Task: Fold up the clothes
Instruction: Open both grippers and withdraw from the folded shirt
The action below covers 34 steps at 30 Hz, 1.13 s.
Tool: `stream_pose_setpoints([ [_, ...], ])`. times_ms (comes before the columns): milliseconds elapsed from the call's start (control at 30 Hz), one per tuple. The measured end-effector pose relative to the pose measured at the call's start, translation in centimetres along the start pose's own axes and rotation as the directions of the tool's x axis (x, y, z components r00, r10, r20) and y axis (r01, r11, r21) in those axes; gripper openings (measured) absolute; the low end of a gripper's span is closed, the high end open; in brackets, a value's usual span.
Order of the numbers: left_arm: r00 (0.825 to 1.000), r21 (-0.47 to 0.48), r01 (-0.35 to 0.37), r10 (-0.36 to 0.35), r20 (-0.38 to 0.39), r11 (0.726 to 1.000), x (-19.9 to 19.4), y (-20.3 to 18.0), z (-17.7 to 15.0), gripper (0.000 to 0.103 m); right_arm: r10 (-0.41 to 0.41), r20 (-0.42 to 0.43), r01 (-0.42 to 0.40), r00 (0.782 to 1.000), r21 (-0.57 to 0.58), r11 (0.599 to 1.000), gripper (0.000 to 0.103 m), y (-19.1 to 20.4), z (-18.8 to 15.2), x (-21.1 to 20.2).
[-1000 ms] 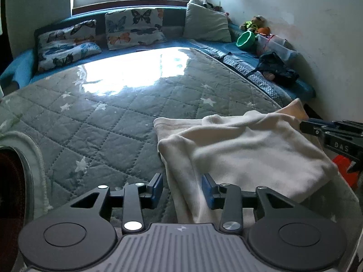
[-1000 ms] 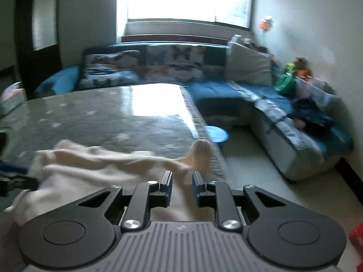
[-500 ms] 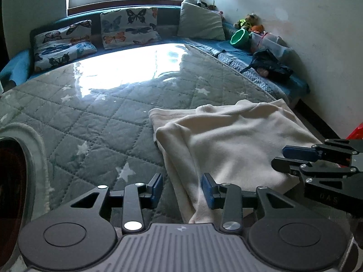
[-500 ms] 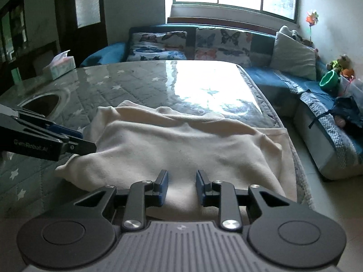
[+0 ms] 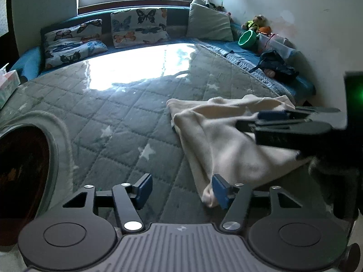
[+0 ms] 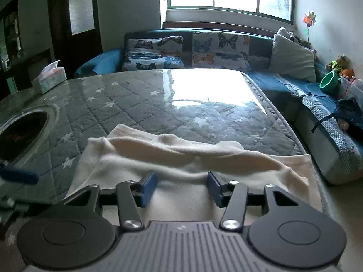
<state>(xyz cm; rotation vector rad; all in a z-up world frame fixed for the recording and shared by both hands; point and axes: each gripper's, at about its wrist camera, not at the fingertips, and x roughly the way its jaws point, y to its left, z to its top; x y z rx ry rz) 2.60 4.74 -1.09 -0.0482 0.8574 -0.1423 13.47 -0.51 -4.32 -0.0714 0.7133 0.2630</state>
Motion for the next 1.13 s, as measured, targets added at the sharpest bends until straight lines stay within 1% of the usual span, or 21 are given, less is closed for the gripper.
stream_pose_setpoints([
  [33,1.0,-0.005,-0.004,0.004,0.004,1.0,-0.2,0.0,-0.2,0.072,-0.002,0.002,0.002,1.0,0.005,1.0,0.057,0.1,0.1,0.0],
  [67,1.0,-0.009,-0.007,0.007,0.007,1.0,-0.4,0.1,-0.3,0.073,-0.003,0.006,0.003,1.0,0.007,1.0,0.061,0.1,0.0,-0.2],
  [100,1.0,-0.011,-0.012,0.012,0.011,1.0,-0.6,0.1,-0.5,0.075,-0.004,0.01,0.004,1.0,0.008,1.0,0.069,0.2,0.0,-0.4],
  [167,1.0,-0.017,-0.021,0.022,0.016,1.0,-0.9,0.1,-0.8,0.078,-0.003,0.021,0.003,1.0,0.002,1.0,0.08,0.5,-0.1,-0.9],
  [233,0.999,-0.021,-0.028,0.028,0.019,0.999,-1.1,0.1,-1.1,0.083,-0.006,0.034,0.006,0.999,-0.001,1.0,0.083,0.8,-0.4,-1.6],
  [267,0.999,-0.023,-0.032,0.032,0.02,0.999,-1.2,0.1,-1.2,0.084,-0.006,0.039,0.006,0.999,-0.001,1.0,0.089,1.0,-0.5,-1.9],
  [300,0.999,-0.023,-0.036,0.036,0.022,0.999,-1.3,0.0,-1.4,0.086,-0.006,0.045,0.006,0.999,-0.001,1.0,0.092,1.1,-0.7,-2.3],
  [333,0.999,-0.022,-0.04,0.04,0.023,0.999,-1.4,-0.1,-1.6,0.088,-0.005,0.05,0.005,0.999,-0.002,1.0,0.092,1.3,-0.9,-2.6],
  [367,0.999,-0.02,-0.044,0.045,0.024,0.999,-1.4,-0.1,-1.7,0.089,-0.005,0.055,0.005,0.998,-0.002,1.0,0.094,1.4,-1.0,-3.0],
  [400,0.998,-0.018,-0.051,0.052,0.023,0.999,-1.4,-0.1,-1.9,0.09,-0.005,0.06,0.005,0.998,-0.002,1.0,0.098,1.6,-1.2,-3.3],
  [433,0.998,-0.017,-0.06,0.06,0.023,0.998,-1.5,0.0,-2.0,0.091,-0.005,0.065,0.005,0.998,-0.003,1.0,0.1,1.8,-1.4,-3.7],
  [533,0.997,-0.022,-0.073,0.073,0.02,0.997,-1.6,0.2,-2.5,0.091,-0.005,0.082,0.005,0.997,-0.001,1.0,0.103,2.2,-1.8,-4.6],
  [667,0.996,-0.041,-0.079,0.08,0.026,0.996,-2.1,0.5,-3.3,0.091,0.004,0.112,-0.007,0.994,0.021,1.0,0.103,2.5,-2.8,-6.2],
  [867,0.996,-0.045,-0.08,0.082,0.03,0.996,-2.7,0.3,-4.2,0.093,-0.028,0.144,0.024,0.989,0.031,0.999,0.103,3.3,-4.3,-8.1],
  [1033,0.997,-0.04,-0.07,0.071,0.03,0.997,-3.2,-0.3,-5.1,0.093,-0.006,0.14,-0.003,0.99,0.061,0.998,0.103,3.3,-5.5,-9.2],
  [1133,0.997,-0.034,-0.07,0.071,0.034,0.997,-3.5,-0.7,-5.5,0.096,-0.003,0.121,-0.005,0.993,0.064,0.998,0.103,3.3,-6.2,-9.7],
])
